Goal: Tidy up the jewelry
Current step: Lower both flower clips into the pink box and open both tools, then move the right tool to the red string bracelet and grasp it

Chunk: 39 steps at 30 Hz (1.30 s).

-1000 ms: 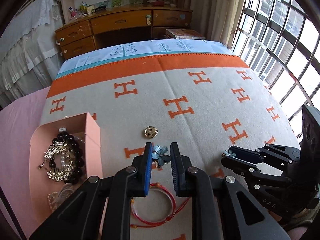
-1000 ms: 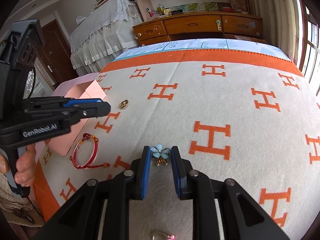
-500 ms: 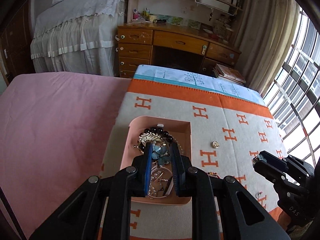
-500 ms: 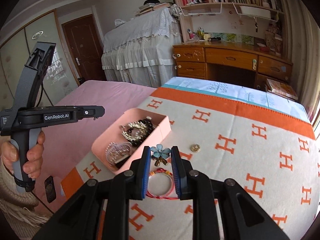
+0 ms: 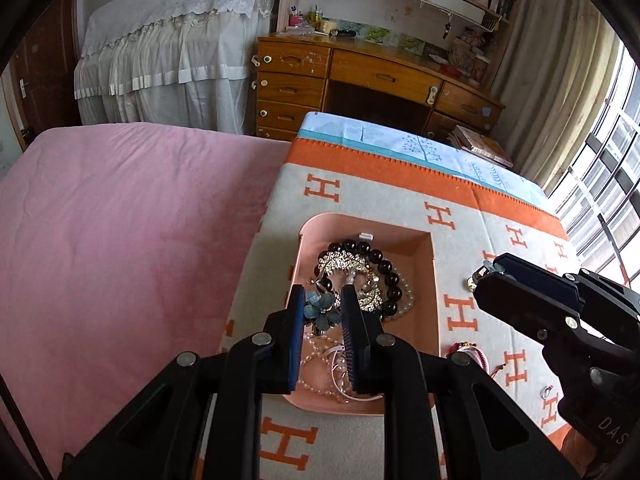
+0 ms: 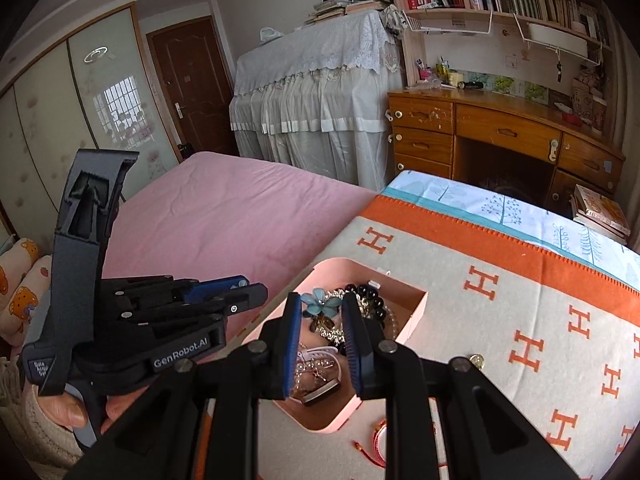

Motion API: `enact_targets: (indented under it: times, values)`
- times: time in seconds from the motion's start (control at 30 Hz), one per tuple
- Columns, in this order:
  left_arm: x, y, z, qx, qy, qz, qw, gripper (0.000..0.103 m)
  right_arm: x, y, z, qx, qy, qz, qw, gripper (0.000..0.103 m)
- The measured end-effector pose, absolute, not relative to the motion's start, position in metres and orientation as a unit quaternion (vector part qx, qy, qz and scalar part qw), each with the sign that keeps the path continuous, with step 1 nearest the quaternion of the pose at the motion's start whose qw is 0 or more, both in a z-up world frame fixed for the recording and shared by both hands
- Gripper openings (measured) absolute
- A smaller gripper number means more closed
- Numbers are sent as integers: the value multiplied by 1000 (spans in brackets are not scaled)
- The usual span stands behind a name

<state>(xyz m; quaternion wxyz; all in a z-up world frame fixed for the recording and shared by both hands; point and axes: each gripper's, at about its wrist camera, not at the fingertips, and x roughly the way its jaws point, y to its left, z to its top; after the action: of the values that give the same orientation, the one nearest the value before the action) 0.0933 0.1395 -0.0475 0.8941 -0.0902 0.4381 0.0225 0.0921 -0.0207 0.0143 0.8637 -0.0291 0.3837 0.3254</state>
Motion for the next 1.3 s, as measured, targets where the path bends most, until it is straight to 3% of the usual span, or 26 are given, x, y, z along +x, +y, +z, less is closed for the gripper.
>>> enact_targets:
  times: [0.27, 0.33, 0.37, 0.4, 0.5, 0.6, 1.3]
  values:
    - [105, 131, -82, -70, 461, 25, 884, 16, 106, -11, -34, -47, 449, 307, 838, 21]
    - [104, 126, -84, -54, 458, 28, 887, 28, 107, -10, -39, -51, 458, 303, 834, 21]
    - [103, 124, -84, -48, 455, 30, 889, 42, 108, -10, -41, -53, 462, 301, 833, 21]
    - [101, 123, -83, -41, 450, 39, 891, 51, 107, -10, -42, -56, 465, 300, 831, 21]
    - [98, 123, -80, -29, 437, 54, 897, 70, 108, -13, -45, -54, 470, 291, 831, 22]
    - [94, 125, -75, -36, 429, 49, 901, 78, 109, -20, -46, -40, 477, 287, 830, 22]
    - [72, 92, -56, -4, 416, 29, 909, 88, 84, -62, -36, 3, 474, 268, 839, 22]
